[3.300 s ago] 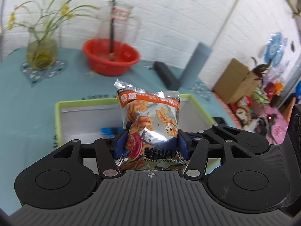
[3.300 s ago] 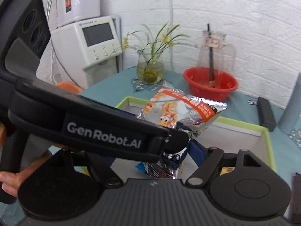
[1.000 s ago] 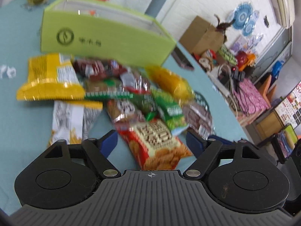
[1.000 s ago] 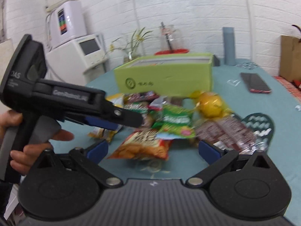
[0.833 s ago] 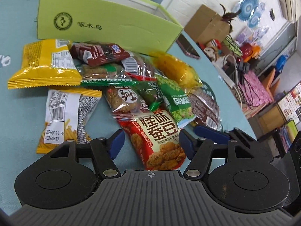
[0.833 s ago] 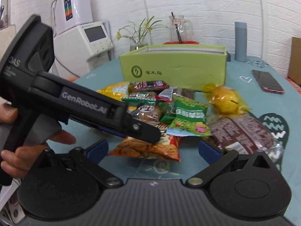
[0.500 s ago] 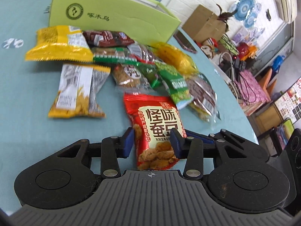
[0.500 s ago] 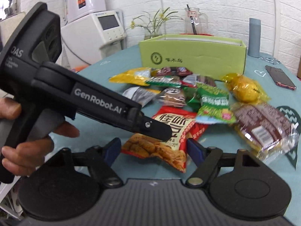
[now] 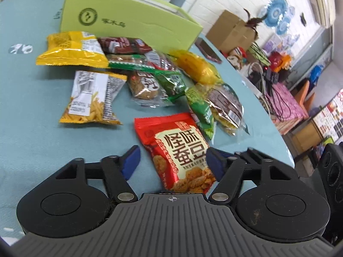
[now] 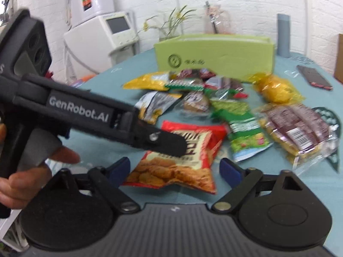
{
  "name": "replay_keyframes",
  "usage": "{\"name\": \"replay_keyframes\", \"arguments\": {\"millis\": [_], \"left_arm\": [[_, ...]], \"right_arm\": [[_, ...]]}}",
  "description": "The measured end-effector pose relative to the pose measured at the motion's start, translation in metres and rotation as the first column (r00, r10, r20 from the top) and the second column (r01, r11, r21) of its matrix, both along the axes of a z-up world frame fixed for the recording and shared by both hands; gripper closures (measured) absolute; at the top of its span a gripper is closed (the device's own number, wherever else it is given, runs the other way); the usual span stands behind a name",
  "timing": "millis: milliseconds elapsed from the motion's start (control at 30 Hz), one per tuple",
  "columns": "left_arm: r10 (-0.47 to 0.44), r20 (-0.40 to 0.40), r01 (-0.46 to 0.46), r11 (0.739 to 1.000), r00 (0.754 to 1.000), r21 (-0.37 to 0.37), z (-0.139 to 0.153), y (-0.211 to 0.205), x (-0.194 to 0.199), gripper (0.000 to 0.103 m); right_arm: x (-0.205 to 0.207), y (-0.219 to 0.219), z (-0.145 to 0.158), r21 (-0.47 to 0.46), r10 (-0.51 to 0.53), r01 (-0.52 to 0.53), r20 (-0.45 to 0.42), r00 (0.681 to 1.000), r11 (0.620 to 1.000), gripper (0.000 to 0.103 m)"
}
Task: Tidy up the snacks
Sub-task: 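Grasp the red spicy-bean bag with the left gripper, then put the red spicy-bean bag into the green box and release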
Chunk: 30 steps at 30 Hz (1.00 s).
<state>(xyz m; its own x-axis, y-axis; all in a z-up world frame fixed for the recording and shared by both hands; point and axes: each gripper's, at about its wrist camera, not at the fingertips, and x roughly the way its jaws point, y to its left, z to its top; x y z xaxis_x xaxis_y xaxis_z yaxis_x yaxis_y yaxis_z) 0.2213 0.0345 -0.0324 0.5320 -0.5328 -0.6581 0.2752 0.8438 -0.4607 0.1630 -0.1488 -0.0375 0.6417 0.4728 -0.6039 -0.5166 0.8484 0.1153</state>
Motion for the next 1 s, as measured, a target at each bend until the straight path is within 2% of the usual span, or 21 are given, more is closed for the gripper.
{"name": "replay_keyframes", "arguments": {"millis": [67,133,267,467,600,800,900,1000], "left_arm": [[0.003,0.014,-0.003,1.000,1.000,0.022,-0.001,-0.001,-0.006,0.083],[0.023,0.006,-0.023,1.000,1.000,0.013,0.002,0.002,-0.009,0.089],[0.058,0.010,-0.058,0.998,0.998,-0.029,0.018,0.012,-0.012,0.090],[0.089,0.128,-0.084,0.995,0.988,-0.044,0.058,0.019,-0.001,0.089],[0.108,0.167,-0.101,0.994,0.980,-0.047,0.079,0.020,0.039,0.089],[0.114,0.243,-0.116,0.993,0.963,-0.004,0.112,0.008,0.138,0.088],[0.115,0.245,-0.125,0.992,0.963,0.029,0.117,-0.001,0.191,0.089],[0.112,0.219,-0.128,0.990,0.969,0.063,0.107,-0.008,0.237,0.090]], "right_arm": [[-0.006,0.008,0.003,-0.050,0.006,-0.005,0.025,1.000,0.999,0.022],[-0.007,0.007,0.007,-0.023,0.015,-0.015,0.011,1.000,1.000,0.024],[-0.009,0.008,0.023,0.018,0.025,-0.026,0.030,0.999,1.000,0.025],[0.010,0.014,0.054,0.049,0.026,-0.033,0.138,0.990,0.998,0.024],[0.053,0.020,0.069,0.031,0.029,-0.036,0.195,0.980,0.999,0.024],[0.154,0.025,0.098,-0.023,0.028,-0.023,0.240,0.970,0.999,0.024],[0.213,0.026,0.101,-0.043,0.024,-0.015,0.205,0.979,0.999,0.025],[0.265,0.025,0.092,-0.048,0.020,-0.014,0.137,0.990,0.999,0.025]]}}
